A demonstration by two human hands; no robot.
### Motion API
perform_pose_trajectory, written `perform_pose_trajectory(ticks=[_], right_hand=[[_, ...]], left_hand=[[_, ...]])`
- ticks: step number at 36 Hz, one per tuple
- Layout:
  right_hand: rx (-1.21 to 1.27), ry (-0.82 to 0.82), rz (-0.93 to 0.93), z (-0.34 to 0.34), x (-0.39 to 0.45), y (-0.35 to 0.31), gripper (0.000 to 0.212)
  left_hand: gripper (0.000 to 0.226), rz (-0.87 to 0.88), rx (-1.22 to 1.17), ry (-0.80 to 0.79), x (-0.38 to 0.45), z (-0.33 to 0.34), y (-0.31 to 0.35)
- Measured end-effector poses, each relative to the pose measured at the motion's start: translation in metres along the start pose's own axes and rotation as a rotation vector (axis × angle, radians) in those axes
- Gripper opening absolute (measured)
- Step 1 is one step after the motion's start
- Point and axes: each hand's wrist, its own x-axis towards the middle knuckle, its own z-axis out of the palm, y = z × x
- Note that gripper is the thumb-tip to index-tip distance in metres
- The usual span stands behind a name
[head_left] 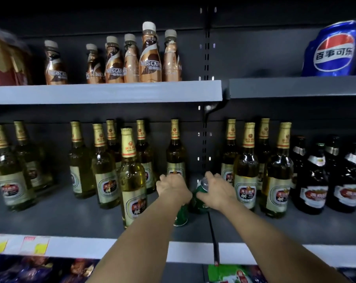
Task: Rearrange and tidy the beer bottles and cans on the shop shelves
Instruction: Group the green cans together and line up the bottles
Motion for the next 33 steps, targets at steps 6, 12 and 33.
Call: perform_pose_trajectory(ticks=[6, 12, 33], right_hand=[[-0.059, 0.124, -0.043, -0.021, -0.031, -0.007, 0.051], [-0.117, 0.153, -0.169, -0.043, -0.058, -0.029, 0.053], [-0.032, 0.010, -0.567, 0.061, -0.161, -0.353, 0.049]], left_hand=[[0.043, 0.048, 0.015, 0.127, -0.041, -0.016, -0.005], [0.045, 0.038, -0.048, 0.151, -0.082, -0.037, -0.033], [0.035, -0.374, -0.164, 0.215, -0.226, -0.047, -0.395]])
